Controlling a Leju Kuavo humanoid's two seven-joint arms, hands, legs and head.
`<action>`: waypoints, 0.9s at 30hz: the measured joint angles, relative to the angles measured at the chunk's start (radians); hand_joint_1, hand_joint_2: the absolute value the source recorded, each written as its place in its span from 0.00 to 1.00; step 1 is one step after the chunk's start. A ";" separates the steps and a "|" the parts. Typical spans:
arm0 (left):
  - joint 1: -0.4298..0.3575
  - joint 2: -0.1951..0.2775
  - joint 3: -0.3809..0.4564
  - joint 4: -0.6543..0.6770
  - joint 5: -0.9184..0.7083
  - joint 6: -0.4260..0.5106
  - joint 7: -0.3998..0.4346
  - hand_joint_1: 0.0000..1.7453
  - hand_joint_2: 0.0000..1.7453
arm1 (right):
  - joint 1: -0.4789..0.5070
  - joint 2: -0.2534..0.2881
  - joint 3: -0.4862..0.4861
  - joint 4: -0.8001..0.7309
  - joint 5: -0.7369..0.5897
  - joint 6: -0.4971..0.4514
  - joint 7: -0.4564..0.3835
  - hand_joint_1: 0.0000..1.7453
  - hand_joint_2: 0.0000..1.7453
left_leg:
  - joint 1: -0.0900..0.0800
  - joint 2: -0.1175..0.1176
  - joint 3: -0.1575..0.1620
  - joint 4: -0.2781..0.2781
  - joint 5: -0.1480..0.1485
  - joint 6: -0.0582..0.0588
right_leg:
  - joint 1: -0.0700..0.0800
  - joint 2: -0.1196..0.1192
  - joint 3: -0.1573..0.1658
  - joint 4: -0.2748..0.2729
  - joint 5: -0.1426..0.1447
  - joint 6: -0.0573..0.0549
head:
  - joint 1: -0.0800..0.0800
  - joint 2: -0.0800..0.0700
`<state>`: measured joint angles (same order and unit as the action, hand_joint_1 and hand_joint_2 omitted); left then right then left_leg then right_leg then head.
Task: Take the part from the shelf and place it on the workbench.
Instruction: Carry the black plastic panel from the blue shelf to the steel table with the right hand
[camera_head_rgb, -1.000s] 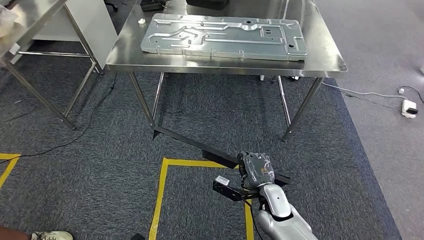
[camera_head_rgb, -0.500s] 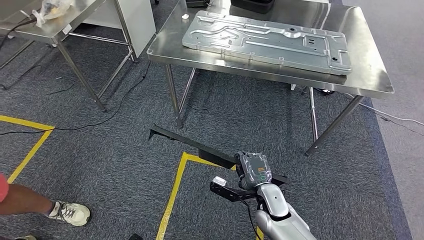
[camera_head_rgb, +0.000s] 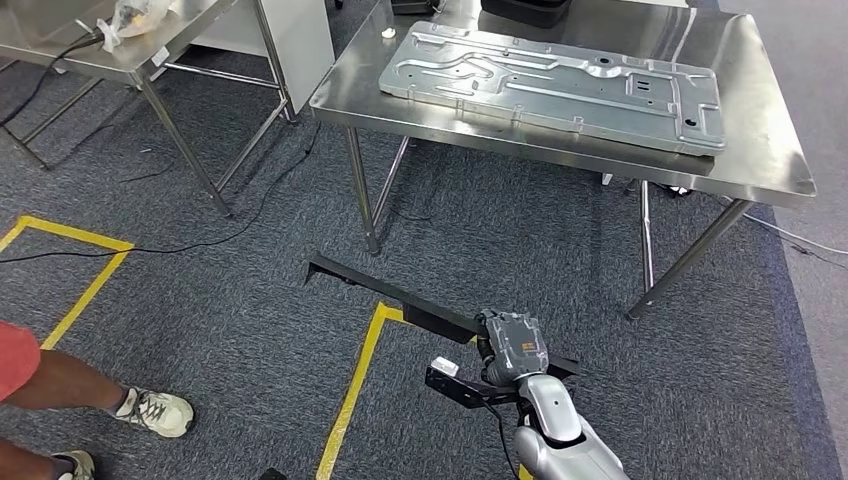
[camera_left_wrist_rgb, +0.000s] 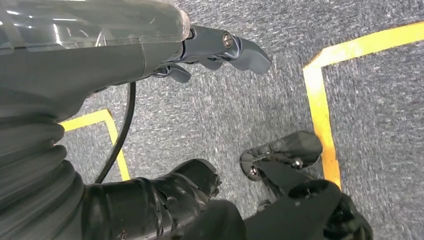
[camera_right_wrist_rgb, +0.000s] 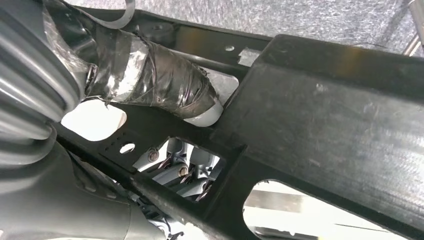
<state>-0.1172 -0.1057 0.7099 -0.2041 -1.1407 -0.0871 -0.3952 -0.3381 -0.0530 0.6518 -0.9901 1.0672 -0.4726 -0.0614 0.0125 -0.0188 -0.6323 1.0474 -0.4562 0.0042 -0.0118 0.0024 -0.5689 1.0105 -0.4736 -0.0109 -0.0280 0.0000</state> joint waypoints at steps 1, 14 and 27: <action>0.000 0.000 0.000 0.000 0.000 0.000 0.000 0.00 1.00 | 0.000 0.000 0.000 0.000 -0.002 0.000 0.000 1.00 1.00 | 0.001 0.004 -0.017 0.042 -0.027 -0.004 | -0.002 -0.001 0.002 -0.003 0.003 -0.006 | 0.000 0.000; 0.002 -0.002 0.000 0.000 0.001 0.000 -0.001 0.00 1.00 | 0.005 0.000 -0.012 0.010 0.008 -0.016 0.014 1.00 1.00 | -0.002 0.011 0.034 -0.027 0.002 0.020 | 0.007 -0.001 -0.009 0.016 -0.008 0.020 | 0.000 0.000; -0.006 -0.008 -0.001 0.000 0.001 -0.016 0.023 0.00 1.00 | -0.096 -0.006 -0.056 0.035 0.033 0.006 0.038 1.00 1.00 | -0.005 0.012 0.028 -0.025 0.008 0.022 | 0.009 0.000 -0.013 0.015 -0.003 0.019 | 0.000 0.000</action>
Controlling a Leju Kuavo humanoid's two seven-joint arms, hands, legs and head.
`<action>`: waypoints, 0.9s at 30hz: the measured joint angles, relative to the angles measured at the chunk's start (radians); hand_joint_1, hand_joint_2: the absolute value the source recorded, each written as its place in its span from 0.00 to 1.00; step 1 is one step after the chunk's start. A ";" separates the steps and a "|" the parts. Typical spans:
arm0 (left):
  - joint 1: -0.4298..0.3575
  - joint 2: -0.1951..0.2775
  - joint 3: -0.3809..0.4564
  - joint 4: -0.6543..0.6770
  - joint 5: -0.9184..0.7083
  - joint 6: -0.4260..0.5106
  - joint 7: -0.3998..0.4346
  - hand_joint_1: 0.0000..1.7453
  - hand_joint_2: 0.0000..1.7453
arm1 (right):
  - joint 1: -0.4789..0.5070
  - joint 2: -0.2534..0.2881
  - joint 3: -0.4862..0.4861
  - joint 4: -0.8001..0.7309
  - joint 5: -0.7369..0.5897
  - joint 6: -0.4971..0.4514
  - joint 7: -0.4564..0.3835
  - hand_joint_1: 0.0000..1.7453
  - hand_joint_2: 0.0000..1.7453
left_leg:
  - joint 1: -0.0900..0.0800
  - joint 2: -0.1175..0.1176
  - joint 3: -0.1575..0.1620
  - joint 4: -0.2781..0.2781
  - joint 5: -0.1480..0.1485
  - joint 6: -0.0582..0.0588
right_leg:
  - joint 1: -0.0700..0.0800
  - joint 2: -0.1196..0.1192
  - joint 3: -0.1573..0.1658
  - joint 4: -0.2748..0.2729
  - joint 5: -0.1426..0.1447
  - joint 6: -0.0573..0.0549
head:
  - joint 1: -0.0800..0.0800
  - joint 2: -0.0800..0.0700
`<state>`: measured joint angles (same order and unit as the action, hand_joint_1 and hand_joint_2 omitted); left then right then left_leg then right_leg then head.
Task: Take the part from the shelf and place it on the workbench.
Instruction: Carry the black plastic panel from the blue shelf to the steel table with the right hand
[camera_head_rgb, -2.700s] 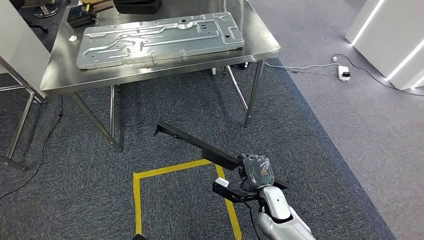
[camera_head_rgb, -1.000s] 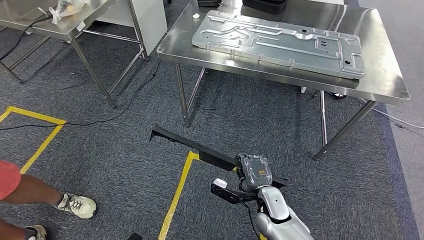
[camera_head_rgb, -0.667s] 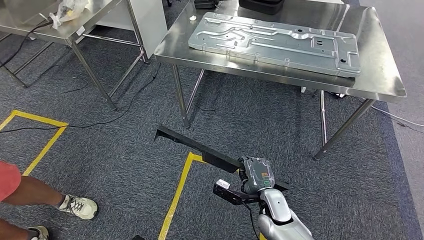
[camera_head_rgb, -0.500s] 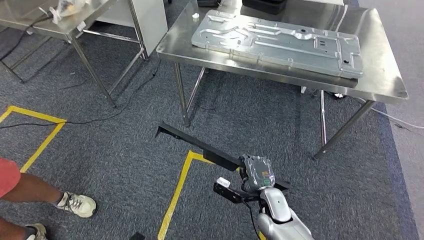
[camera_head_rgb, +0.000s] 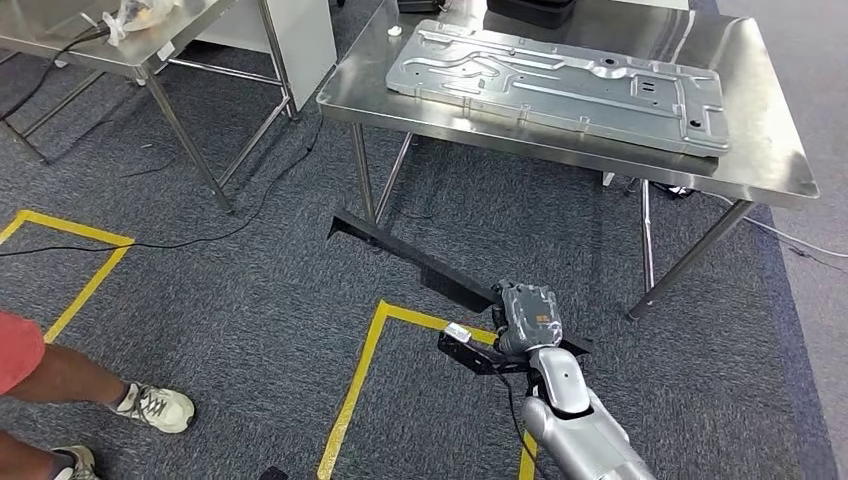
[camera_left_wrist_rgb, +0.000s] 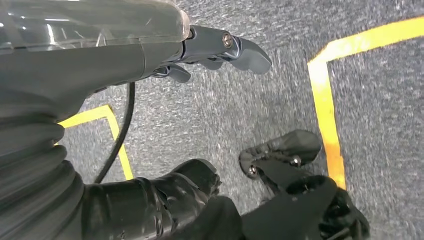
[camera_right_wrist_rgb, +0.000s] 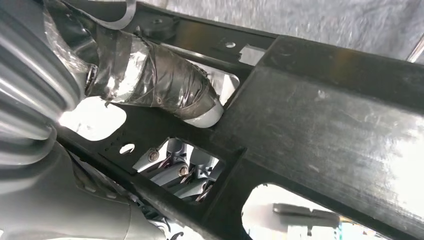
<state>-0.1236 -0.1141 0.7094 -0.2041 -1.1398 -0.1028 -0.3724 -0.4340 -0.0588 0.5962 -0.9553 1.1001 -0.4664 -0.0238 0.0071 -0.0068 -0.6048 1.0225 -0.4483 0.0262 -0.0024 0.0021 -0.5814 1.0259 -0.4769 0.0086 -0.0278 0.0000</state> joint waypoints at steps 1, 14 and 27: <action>-0.002 -0.001 0.000 0.000 -0.001 -0.001 0.004 0.00 1.00 | -0.015 0.000 -0.001 0.002 0.002 0.006 0.000 1.00 1.00 | 0.000 0.000 0.000 -0.001 0.002 -0.006 | -0.001 0.001 -0.001 -0.002 0.003 -0.005 | 0.000 0.000; -0.020 -0.002 -0.015 0.000 -0.003 -0.012 0.052 0.00 1.00 | -0.215 -0.016 -0.018 0.037 -0.017 0.090 0.013 1.00 1.00 | 0.003 0.001 -0.009 0.025 -0.003 -0.016 | -0.002 -0.001 -0.008 0.002 0.009 -0.018 | 0.000 0.000; -0.025 -0.010 -0.021 0.000 -0.004 -0.011 0.067 0.00 1.00 | -0.318 -0.053 -0.028 0.033 0.001 0.114 0.052 1.00 1.00 | 0.005 -0.003 0.000 0.001 -0.001 0.016 | -0.009 -0.001 -0.084 0.131 -0.014 0.014 | 0.001 0.000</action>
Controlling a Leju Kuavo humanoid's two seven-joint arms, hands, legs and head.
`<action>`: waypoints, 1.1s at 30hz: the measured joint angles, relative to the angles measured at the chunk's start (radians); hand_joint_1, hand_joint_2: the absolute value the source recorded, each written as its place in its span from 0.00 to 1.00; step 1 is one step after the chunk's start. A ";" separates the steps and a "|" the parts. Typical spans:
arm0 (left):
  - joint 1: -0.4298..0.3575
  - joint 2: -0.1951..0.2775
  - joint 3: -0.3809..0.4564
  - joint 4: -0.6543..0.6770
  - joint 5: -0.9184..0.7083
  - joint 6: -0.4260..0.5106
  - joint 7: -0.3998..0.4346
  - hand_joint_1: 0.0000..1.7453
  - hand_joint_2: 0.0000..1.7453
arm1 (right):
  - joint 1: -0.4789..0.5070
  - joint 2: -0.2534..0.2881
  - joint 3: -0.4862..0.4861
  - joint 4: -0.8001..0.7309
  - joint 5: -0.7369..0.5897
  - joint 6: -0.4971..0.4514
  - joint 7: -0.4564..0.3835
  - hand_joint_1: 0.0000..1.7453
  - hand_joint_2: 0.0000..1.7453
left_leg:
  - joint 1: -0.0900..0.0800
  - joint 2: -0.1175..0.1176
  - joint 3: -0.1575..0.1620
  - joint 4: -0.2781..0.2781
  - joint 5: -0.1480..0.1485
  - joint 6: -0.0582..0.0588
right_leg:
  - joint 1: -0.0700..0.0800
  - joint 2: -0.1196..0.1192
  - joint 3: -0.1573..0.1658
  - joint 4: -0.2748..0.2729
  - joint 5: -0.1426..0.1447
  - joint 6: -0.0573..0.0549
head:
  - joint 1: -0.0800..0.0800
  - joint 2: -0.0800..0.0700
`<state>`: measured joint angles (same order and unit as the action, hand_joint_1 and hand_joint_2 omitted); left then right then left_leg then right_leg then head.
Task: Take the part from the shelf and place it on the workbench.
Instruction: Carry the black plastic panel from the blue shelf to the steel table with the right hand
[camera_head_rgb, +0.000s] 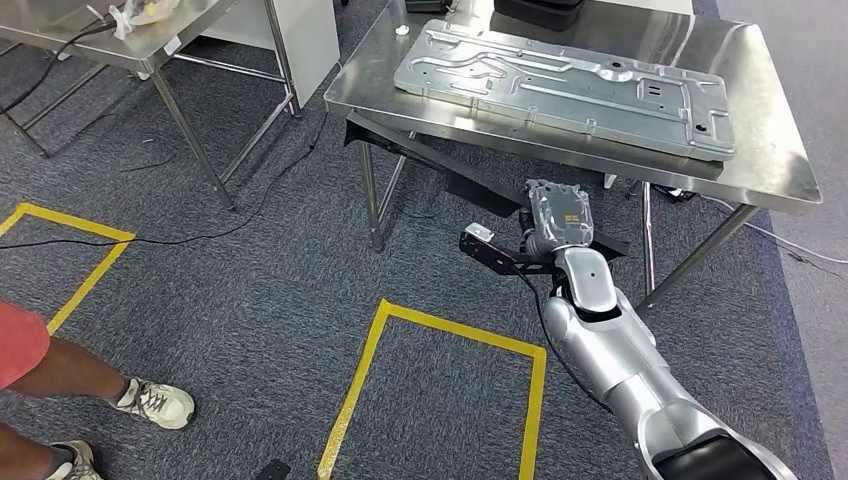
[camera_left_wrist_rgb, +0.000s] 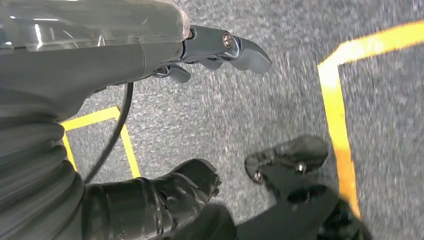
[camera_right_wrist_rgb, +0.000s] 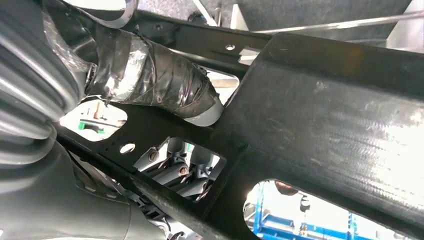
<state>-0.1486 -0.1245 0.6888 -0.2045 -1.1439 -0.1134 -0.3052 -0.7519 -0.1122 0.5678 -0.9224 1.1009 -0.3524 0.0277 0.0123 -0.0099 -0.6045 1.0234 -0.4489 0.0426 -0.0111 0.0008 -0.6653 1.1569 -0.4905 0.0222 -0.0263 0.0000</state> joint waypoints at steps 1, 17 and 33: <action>-0.001 -0.001 -0.001 0.000 -0.001 0.000 0.000 0.00 1.00 | -0.013 -0.002 -0.001 0.000 0.000 0.005 0.002 1.00 1.00 | -0.002 0.000 -0.002 0.002 -0.001 -0.003 | 0.002 0.000 0.027 -0.064 0.025 -0.004 | 0.000 0.000; -0.002 -0.002 -0.005 0.000 0.003 -0.010 0.004 0.00 1.00 | -0.142 -0.021 -0.003 0.035 -0.042 0.076 -0.001 1.00 1.00 | -0.004 0.004 -0.023 0.035 0.000 -0.032 | 0.005 0.001 0.057 -0.132 0.045 -0.034 | 0.000 0.000; -0.003 -0.005 -0.011 0.000 0.009 -0.020 0.018 0.00 1.00 | -0.239 -0.052 -0.002 0.089 -0.077 0.136 -0.004 1.00 1.00 | -0.005 0.002 -0.009 0.000 0.008 -0.006 | 0.003 0.000 0.040 -0.112 0.048 -0.006 | 0.000 0.000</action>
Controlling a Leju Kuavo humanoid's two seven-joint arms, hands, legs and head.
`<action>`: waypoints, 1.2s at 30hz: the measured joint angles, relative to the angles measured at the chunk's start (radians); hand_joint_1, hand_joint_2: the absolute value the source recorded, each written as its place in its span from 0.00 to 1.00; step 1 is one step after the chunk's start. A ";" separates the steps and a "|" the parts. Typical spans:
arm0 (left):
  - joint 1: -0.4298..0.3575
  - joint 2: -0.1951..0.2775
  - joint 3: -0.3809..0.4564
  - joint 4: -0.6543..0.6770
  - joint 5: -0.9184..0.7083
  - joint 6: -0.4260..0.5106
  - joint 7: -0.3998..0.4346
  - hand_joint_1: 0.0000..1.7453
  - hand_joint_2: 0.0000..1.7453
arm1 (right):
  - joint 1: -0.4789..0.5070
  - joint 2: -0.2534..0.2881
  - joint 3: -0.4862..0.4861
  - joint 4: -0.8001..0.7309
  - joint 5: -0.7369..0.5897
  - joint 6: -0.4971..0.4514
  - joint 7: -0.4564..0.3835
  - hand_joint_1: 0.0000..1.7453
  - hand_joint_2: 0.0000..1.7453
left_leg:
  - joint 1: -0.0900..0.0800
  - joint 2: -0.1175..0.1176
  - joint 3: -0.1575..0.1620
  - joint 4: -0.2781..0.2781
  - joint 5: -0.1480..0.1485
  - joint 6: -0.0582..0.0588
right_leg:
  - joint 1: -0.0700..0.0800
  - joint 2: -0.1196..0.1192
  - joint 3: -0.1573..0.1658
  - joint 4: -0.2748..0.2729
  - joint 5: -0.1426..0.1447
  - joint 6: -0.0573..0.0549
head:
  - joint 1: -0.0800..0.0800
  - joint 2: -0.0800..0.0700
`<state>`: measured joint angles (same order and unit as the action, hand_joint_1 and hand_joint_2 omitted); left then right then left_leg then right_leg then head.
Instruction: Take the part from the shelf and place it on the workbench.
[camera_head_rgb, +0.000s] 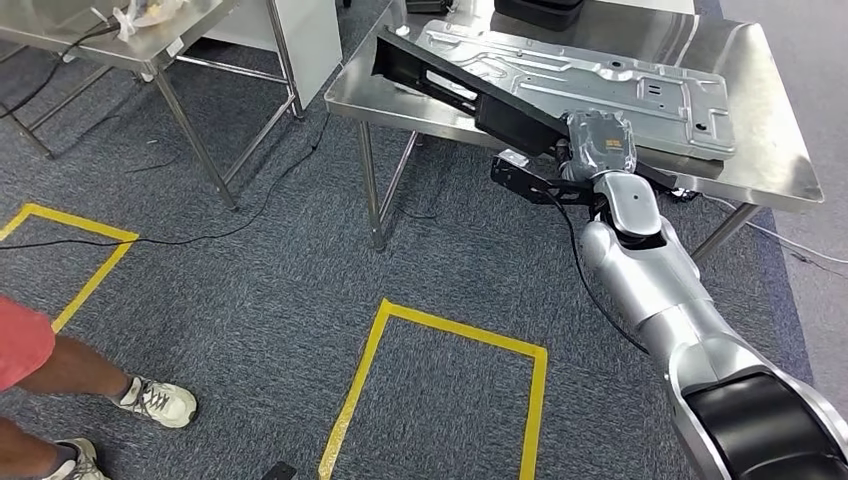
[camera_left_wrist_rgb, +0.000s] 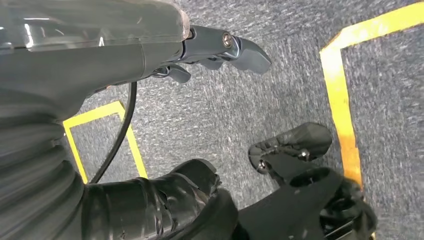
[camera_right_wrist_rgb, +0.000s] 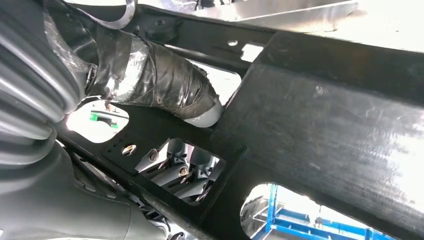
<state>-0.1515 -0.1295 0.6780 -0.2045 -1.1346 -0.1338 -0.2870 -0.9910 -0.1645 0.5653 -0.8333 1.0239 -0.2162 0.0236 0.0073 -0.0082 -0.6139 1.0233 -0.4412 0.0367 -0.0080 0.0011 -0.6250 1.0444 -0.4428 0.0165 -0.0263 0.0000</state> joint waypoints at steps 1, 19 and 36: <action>0.000 0.000 -0.001 0.000 0.000 0.000 0.000 0.00 1.00 | -0.002 0.000 0.000 0.002 0.000 -0.001 0.000 1.00 1.00 | -0.001 0.000 -0.001 0.000 0.000 -0.004 | 0.003 0.001 0.006 -0.015 0.000 -0.003 | 0.000 0.000; 0.004 0.000 -0.003 0.000 0.005 -0.001 -0.003 0.00 1.00 | 0.000 -0.003 0.003 0.018 -0.008 -0.010 0.000 1.00 1.00 | 0.000 0.002 -0.005 0.000 0.002 -0.008 | 0.001 0.000 0.008 -0.014 -0.007 -0.004 | 0.000 0.000; 0.004 0.001 -0.011 0.000 0.001 -0.004 -0.004 0.00 1.00 | 0.007 -0.004 0.009 0.022 -0.013 -0.010 0.000 1.00 1.00 | 0.000 0.001 -0.013 0.039 -0.038 -0.029 | -0.005 -0.002 0.009 -0.026 0.003 -0.026 | 0.000 0.000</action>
<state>-0.1474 -0.1288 0.6667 -0.2048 -1.1339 -0.1374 -0.2906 -0.9845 -0.1688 0.5741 -0.8112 1.0109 -0.2262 0.0237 0.0077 -0.0068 -0.6271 1.0627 -0.4794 0.0080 -0.0127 -0.0006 -0.6158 1.0184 -0.4393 -0.0093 -0.0265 0.0000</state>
